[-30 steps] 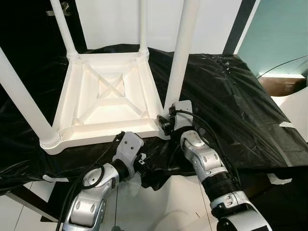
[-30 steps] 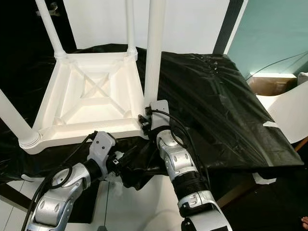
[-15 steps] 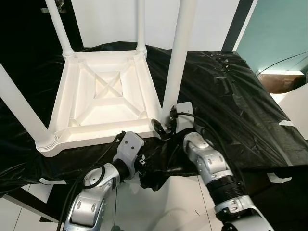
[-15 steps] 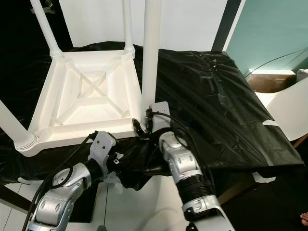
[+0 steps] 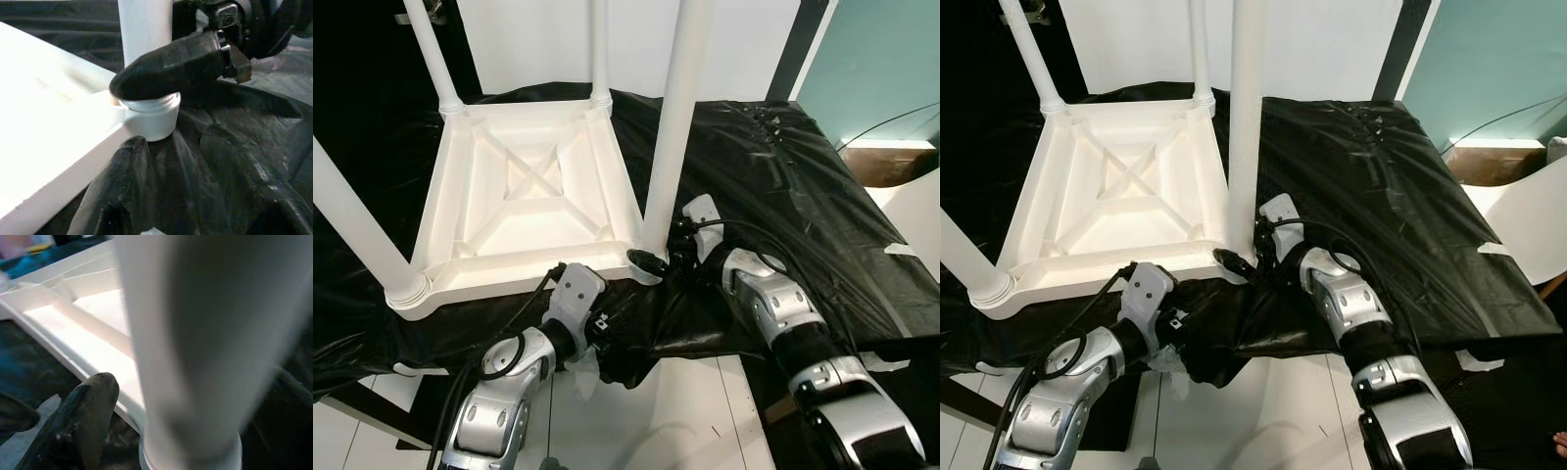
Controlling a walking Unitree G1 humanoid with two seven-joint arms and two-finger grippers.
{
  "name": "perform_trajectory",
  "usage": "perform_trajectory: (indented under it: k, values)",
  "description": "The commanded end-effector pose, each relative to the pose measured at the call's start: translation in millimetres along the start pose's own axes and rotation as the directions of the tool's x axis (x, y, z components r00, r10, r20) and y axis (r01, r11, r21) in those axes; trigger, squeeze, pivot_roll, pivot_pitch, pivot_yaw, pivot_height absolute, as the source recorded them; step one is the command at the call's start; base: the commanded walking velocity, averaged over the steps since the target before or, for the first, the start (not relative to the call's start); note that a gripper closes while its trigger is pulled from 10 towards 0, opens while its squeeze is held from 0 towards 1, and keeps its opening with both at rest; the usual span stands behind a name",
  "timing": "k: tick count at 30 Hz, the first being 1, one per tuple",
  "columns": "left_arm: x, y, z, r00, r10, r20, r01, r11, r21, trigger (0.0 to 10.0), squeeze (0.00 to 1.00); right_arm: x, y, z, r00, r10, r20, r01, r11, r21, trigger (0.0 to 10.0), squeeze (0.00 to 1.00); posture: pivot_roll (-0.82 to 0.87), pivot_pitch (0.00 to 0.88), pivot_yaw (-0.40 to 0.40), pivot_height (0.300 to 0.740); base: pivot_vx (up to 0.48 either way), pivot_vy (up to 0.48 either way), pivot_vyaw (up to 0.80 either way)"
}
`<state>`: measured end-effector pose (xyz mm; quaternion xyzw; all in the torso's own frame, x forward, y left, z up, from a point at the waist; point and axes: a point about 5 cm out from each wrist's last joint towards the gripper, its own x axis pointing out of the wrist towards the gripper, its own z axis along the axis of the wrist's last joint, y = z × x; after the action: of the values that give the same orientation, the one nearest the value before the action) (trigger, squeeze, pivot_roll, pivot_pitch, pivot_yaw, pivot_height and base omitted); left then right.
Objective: Building children table
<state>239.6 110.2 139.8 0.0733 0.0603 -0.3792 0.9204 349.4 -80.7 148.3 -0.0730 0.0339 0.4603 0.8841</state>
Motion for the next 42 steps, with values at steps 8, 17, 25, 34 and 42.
perform_trajectory:
  k: [8,17,25,34,42]
  values:
    - [-1.6,1.3,-3.6,0.998,0.054,-0.016,-0.054,0.998,-0.014,10.0,0.0,7.4,1.2,-9.2,0.995,0.081,-0.062,-0.083,0.996,-0.025,3.5,0.0,0.11,0.0,-0.088,0.74,0.0,0.0,0.0]
    - [-4.4,0.4,-4.3,0.998,0.066,-0.018,-0.066,0.998,-0.02,10.0,0.0,7.9,3.9,-22.1,0.991,0.109,-0.076,-0.108,0.994,0.016,0.0,0.0,0.11,0.0,-0.091,0.74,0.0,0.0,0.0]
    - [-3.6,-0.8,-4.8,0.998,0.057,-0.021,-0.057,0.998,-0.023,10.0,0.0,8.2,11.8,-36.6,0.994,-0.002,-0.108,0.008,0.998,0.056,0.0,0.0,0.1,0.0,-0.087,0.74,0.0,0.0,0.0]
    - [-1.8,-4.2,-6.4,0.999,0.041,-0.026,-0.042,0.999,-0.031,10.0,0.0,15.8,33.6,-49.1,0.955,-0.25,-0.159,0.28,0.938,0.205,0.0,0.0,0.09,0.0,-0.081,0.74,0.0,0.0,0.0]
    - [-0.5,-4.2,-5.9,0.999,0.031,-0.026,-0.031,0.999,-0.031,10.0,0.0,25.2,56.0,-45.5,0.915,-0.364,-0.174,0.401,0.872,0.281,0.0,0.0,0.08,0.0,-0.068,0.74,0.0,0.0,0.0]
